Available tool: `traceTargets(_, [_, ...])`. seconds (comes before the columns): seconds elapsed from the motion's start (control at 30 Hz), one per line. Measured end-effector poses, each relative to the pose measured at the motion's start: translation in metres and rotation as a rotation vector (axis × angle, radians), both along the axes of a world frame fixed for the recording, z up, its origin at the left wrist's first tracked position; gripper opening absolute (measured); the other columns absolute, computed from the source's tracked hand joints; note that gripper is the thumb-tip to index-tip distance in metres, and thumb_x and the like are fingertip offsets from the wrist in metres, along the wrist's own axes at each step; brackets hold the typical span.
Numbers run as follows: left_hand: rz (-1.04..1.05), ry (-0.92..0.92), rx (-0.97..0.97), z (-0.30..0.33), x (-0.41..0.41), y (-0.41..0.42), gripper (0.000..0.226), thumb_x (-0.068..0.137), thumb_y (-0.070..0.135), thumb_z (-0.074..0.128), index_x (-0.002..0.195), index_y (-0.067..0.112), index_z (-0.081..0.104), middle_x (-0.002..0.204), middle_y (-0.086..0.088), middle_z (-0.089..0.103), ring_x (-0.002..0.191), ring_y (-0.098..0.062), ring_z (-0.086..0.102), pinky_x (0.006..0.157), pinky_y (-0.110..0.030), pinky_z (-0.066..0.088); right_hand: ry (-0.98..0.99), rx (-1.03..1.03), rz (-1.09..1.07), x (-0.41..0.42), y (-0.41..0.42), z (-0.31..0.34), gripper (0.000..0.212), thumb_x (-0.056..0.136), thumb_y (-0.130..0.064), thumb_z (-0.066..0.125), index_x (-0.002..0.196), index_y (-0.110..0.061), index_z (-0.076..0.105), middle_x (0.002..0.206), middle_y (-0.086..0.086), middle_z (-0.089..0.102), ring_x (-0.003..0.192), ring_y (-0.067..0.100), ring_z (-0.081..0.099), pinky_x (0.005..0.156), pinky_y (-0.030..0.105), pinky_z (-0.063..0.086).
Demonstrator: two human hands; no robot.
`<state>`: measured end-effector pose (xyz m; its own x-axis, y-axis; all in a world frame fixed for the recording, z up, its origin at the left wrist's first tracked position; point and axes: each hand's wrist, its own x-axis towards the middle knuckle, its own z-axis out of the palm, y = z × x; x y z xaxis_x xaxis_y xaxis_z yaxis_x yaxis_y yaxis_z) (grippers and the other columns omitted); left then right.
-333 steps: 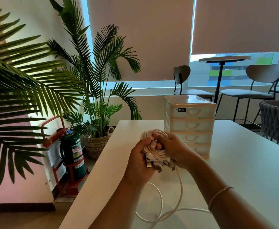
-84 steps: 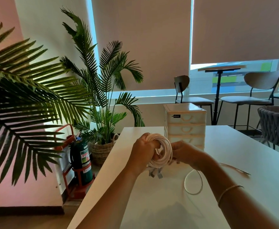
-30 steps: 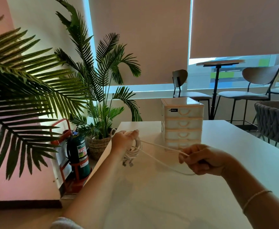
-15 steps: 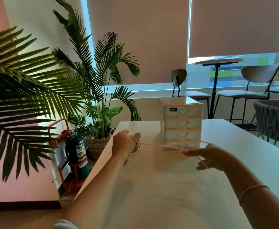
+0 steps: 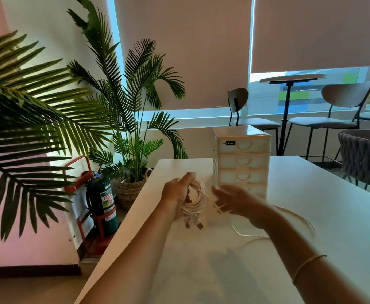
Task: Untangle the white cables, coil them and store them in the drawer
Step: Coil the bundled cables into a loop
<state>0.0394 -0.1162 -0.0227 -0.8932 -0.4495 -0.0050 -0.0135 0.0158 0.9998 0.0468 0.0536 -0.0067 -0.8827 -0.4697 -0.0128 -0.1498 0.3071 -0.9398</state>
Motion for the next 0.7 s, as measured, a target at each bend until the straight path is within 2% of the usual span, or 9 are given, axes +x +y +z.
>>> traceTargets(0.1, [-0.05, 0.019, -0.06, -0.002, 0.0, 0.01, 0.029, 0.081, 0.039, 0.063, 0.068, 0.013, 0.058, 0.06, -0.002, 0.051, 0.052, -0.018, 0.047, 0.053, -0.026, 0.038, 0.032, 0.214, 0.023, 0.01, -0.018, 0.003, 0.044, 0.085, -0.033, 0.061, 0.119, -0.009, 0.047, 0.078, 0.005, 0.064, 0.061, 0.013, 0.06, 0.056, 0.021, 0.052])
traceTargets(0.17, [-0.012, 0.058, -0.204, -0.007, -0.001, 0.008, 0.035, 0.08, 0.044, 0.063, 0.064, 0.013, 0.058, 0.061, -0.003, 0.053, 0.057, -0.02, 0.048, 0.058, -0.031, 0.039, 0.121, 0.394, -0.011, 0.014, -0.016, 0.009, 0.035, 0.088, -0.031, 0.058, 0.112, -0.005, 0.057, 0.073, 0.006, 0.061, 0.056, 0.012, 0.054, 0.054, 0.023, 0.051])
traceTargets(0.23, [0.007, 0.08, -0.4, -0.011, 0.0, 0.007, 0.042, 0.081, 0.051, 0.06, 0.067, 0.012, 0.06, 0.064, -0.002, 0.057, 0.063, -0.019, 0.051, 0.061, -0.03, 0.039, 0.3, 0.553, -0.084, 0.013, -0.013, 0.018, 0.028, 0.09, -0.034, 0.055, 0.097, -0.008, 0.065, 0.08, 0.007, 0.063, 0.066, 0.013, 0.054, 0.063, 0.026, 0.051])
traceTargets(0.33, [-0.057, 0.09, -0.626, -0.014, 0.003, 0.015, 0.054, 0.086, 0.059, 0.046, 0.075, 0.008, 0.06, 0.064, -0.002, 0.054, 0.063, -0.016, 0.049, 0.057, -0.029, 0.035, 0.455, 0.507, -0.111, 0.014, -0.014, 0.031, 0.023, 0.09, -0.032, 0.054, 0.083, -0.013, 0.065, 0.074, -0.002, 0.058, 0.066, 0.009, 0.05, 0.059, 0.02, 0.042])
traceTargets(0.4, [-0.093, 0.067, -0.745, -0.017, 0.005, 0.019, 0.056, 0.092, 0.056, 0.033, 0.072, 0.009, 0.058, 0.068, -0.004, 0.053, 0.069, -0.019, 0.049, 0.061, -0.029, 0.032, 0.469, 0.381, -0.123, 0.013, -0.013, 0.038, 0.02, 0.091, -0.029, 0.054, 0.086, -0.014, 0.066, 0.069, -0.008, 0.054, 0.061, 0.004, 0.046, 0.054, 0.016, 0.035])
traceTargets(0.47, [-0.114, 0.061, -0.711, -0.023, 0.009, 0.019, 0.06, 0.094, 0.054, 0.024, 0.071, 0.01, 0.059, 0.072, -0.012, 0.057, 0.073, -0.018, 0.05, 0.065, -0.027, 0.032, 0.448, 0.244, -0.193, 0.005, -0.007, 0.043, 0.021, 0.092, -0.029, 0.053, 0.09, -0.013, 0.067, 0.07, -0.01, 0.054, 0.058, 0.003, 0.044, 0.054, 0.016, 0.033])
traceTargets(0.53, [-0.149, 0.078, -0.578, -0.024, 0.01, 0.018, 0.071, 0.089, 0.061, 0.019, 0.071, 0.007, 0.061, 0.069, -0.018, 0.06, 0.065, -0.018, 0.051, 0.064, -0.029, 0.038, 0.443, 0.165, -0.275, -0.006, -0.001, 0.042, 0.022, 0.092, -0.029, 0.052, 0.091, -0.012, 0.068, 0.081, -0.009, 0.058, 0.064, 0.004, 0.047, 0.061, 0.019, 0.036])
traceTargets(0.6, [-0.204, 0.085, -0.389, -0.021, 0.011, 0.018, 0.07, 0.074, 0.074, 0.017, 0.056, 0.015, 0.051, 0.051, -0.005, 0.05, 0.047, -0.016, 0.049, 0.058, -0.031, 0.042, 0.426, 0.115, -0.346, -0.018, 0.002, 0.034, 0.024, 0.093, -0.028, 0.051, 0.094, -0.011, 0.068, 0.088, -0.006, 0.058, 0.075, 0.007, 0.051, 0.07, 0.023, 0.038])
traceTargets(0.7, [-0.315, 0.099, -0.171, -0.013, 0.01, 0.023, 0.064, 0.068, 0.074, 0.026, 0.053, 0.015, 0.045, 0.041, 0.007, 0.041, 0.035, -0.009, 0.04, 0.047, -0.024, 0.039, 0.36, 0.031, -0.436, -0.031, 0.002, 0.017, 0.023, 0.093, -0.028, 0.051, 0.093, -0.012, 0.068, 0.084, -0.004, 0.057, 0.069, 0.006, 0.048, 0.061, 0.023, 0.037])
